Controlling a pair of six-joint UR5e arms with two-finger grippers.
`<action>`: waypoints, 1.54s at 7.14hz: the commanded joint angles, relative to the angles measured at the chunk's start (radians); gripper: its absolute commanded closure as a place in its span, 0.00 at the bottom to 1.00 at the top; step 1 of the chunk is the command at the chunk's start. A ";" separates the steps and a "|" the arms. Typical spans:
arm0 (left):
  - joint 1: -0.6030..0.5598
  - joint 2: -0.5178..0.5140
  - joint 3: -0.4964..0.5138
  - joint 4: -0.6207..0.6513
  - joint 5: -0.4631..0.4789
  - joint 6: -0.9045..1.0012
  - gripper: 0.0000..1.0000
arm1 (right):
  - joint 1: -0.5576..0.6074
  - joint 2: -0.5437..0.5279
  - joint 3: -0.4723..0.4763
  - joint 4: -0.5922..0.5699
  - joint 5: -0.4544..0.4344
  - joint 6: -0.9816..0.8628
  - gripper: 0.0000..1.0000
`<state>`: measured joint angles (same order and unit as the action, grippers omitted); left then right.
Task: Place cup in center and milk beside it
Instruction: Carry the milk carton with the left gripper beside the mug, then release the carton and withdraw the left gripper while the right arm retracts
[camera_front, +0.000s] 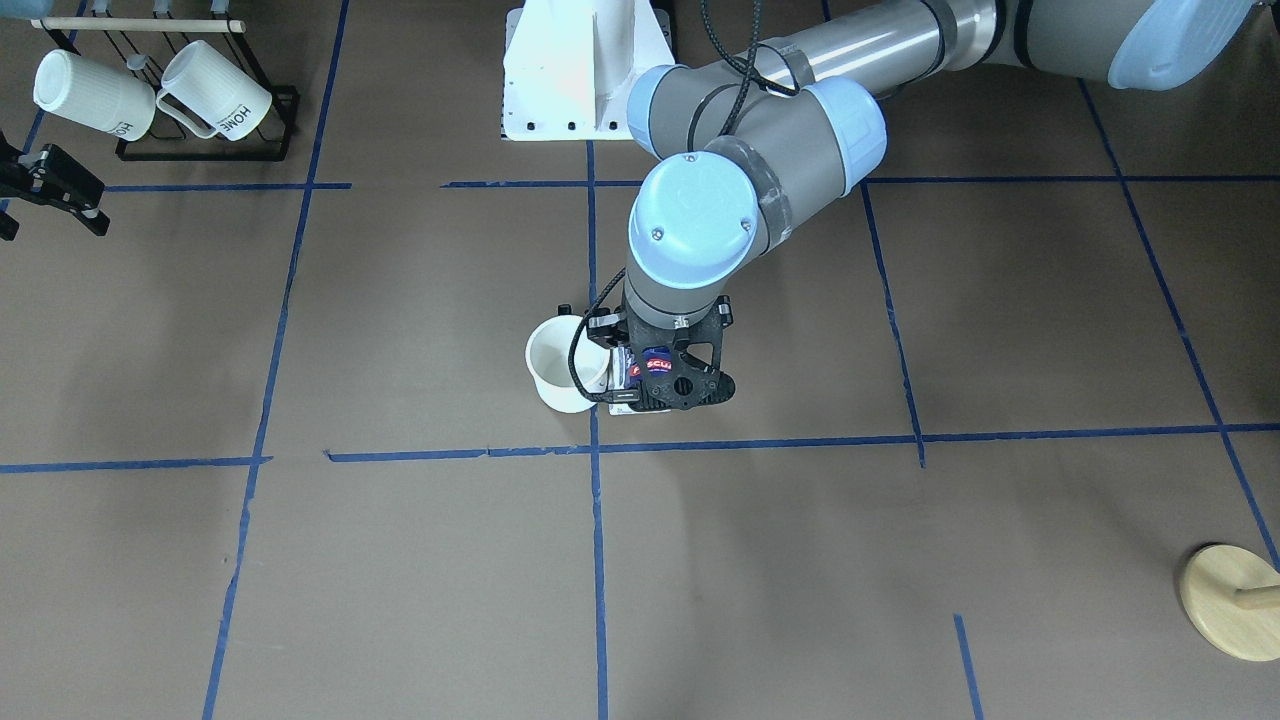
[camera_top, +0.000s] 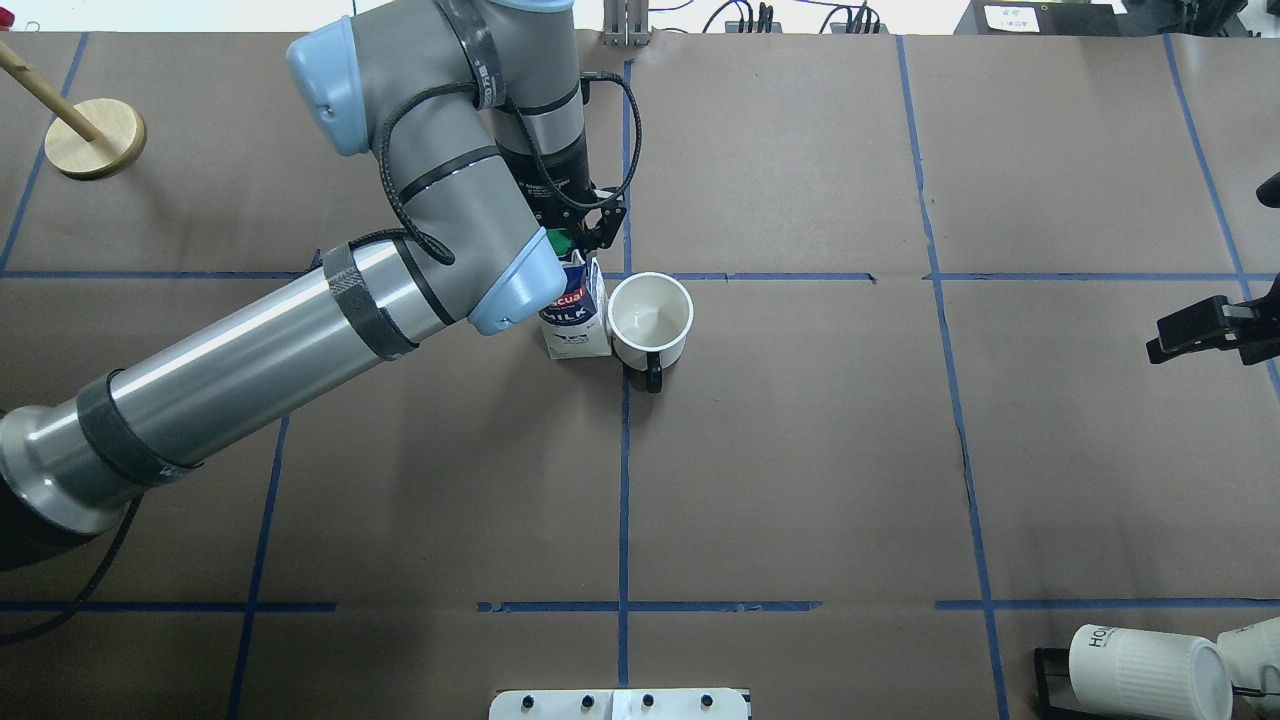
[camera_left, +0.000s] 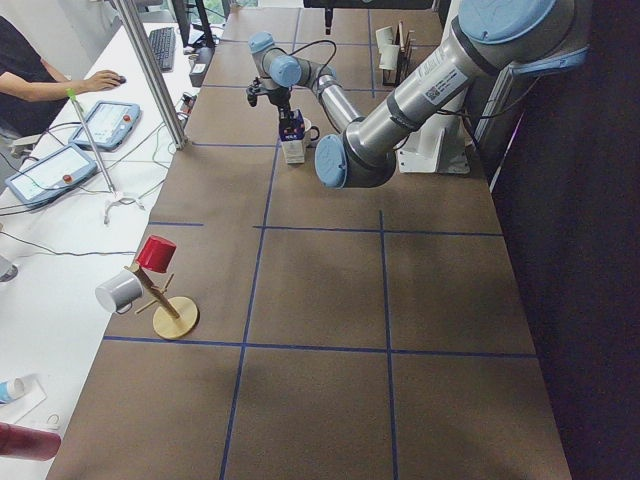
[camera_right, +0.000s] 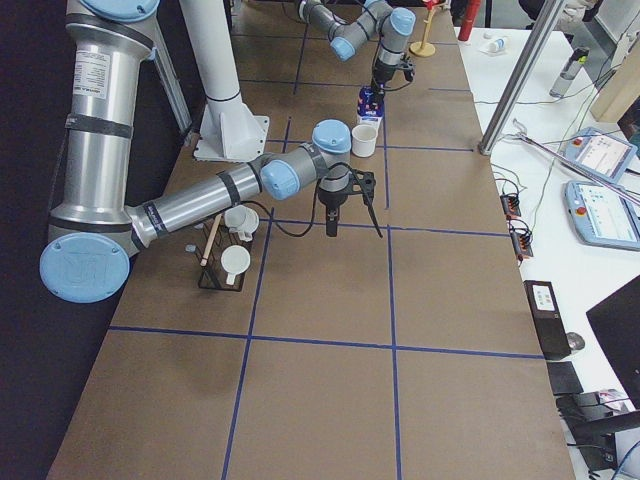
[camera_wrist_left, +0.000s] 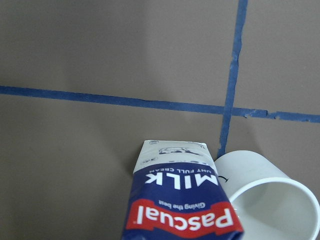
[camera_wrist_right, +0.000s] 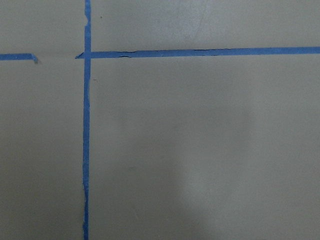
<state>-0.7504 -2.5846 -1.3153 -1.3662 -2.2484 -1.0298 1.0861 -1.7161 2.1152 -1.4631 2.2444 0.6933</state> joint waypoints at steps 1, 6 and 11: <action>0.000 0.000 -0.012 -0.011 0.012 -0.004 0.00 | 0.000 0.003 -0.007 0.001 -0.002 0.000 0.00; -0.229 0.500 -0.663 0.018 -0.041 0.205 0.00 | 0.135 -0.028 -0.052 -0.014 0.027 -0.256 0.00; -0.628 0.872 -0.569 0.018 -0.080 1.022 0.00 | 0.370 -0.047 -0.148 -0.099 0.034 -0.632 0.00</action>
<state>-1.2680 -1.7872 -1.9469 -1.3467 -2.3301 -0.2363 1.3819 -1.7655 2.0029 -1.5117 2.2776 0.2108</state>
